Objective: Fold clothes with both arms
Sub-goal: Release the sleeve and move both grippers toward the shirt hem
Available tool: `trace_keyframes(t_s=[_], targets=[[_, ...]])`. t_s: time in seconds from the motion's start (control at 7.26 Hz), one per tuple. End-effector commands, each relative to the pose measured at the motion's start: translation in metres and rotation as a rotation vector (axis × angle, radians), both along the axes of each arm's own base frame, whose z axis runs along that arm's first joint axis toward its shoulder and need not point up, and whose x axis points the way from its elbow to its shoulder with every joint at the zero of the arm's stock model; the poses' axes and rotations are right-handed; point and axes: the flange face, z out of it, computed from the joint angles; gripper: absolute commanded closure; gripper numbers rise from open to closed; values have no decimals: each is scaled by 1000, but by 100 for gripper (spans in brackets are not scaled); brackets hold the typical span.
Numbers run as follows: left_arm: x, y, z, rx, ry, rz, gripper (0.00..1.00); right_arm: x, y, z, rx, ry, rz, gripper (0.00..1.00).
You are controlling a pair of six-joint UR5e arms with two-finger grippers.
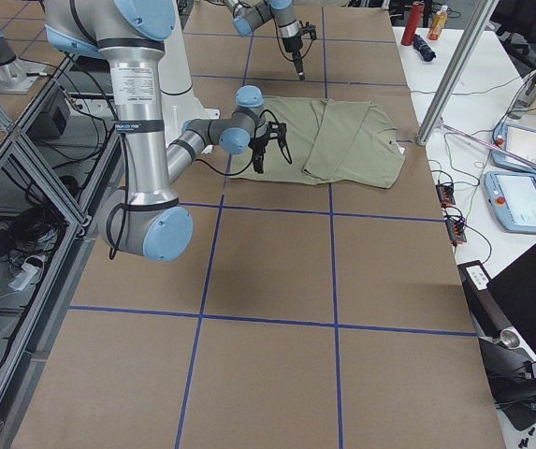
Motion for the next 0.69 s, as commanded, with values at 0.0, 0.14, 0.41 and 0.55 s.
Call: trace_keyframes(t_s=[0.0, 0.14, 0.41, 0.55], targets=[[-15, 14, -1, -7, 20, 28, 0, -28, 43, 14, 10, 38, -38, 0], [-16, 15, -3, -9, 26, 27, 0, -30, 47, 17, 6, 45, -49, 0], [-20, 18, -11, -1, 44, 25, 0, -38, 48, 32, -9, 72, -60, 0], [-21, 19, -13, 2, 46, 26, 0, -39, 50, 31, -13, 69, -67, 0]])
